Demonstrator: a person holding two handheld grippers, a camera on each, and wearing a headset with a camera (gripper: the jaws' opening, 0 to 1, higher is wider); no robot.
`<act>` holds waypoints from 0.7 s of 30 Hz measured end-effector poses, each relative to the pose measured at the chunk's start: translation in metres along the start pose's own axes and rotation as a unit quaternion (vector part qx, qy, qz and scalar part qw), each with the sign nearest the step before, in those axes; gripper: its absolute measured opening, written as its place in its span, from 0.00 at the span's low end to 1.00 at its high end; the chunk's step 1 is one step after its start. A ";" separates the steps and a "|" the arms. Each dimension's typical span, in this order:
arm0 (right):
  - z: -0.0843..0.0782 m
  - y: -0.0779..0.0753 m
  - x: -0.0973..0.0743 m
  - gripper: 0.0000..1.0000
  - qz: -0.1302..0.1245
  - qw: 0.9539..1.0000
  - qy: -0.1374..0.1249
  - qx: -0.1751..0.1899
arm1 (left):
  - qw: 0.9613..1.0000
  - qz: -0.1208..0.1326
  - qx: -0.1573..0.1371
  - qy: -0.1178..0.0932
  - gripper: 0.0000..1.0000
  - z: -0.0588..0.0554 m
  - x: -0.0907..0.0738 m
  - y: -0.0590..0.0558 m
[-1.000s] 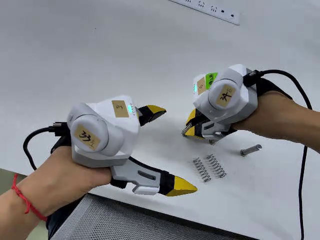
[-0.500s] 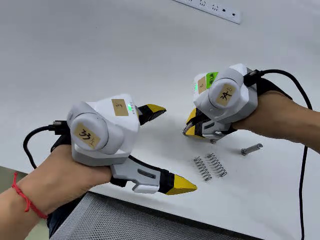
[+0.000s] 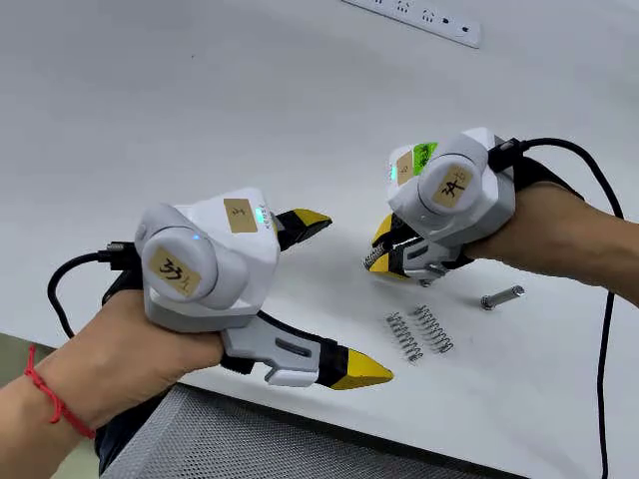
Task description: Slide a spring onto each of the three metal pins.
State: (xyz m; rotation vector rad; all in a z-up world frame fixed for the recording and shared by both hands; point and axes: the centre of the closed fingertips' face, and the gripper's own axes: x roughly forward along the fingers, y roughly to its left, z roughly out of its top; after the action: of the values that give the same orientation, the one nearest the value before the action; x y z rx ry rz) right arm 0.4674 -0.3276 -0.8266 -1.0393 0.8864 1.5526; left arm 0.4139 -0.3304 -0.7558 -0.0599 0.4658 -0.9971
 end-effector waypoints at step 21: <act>0.010 -0.003 -0.037 0.30 -0.032 0.997 -0.065 0.039 | 1.000 -0.001 0.012 0.024 0.98 -0.004 -0.002 -0.006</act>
State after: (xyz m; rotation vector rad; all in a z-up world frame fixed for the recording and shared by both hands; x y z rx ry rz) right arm 0.4726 -0.3306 -0.7891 -0.8924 0.8085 1.5024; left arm 0.4062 -0.3310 -0.7574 -0.0141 0.4976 -1.0077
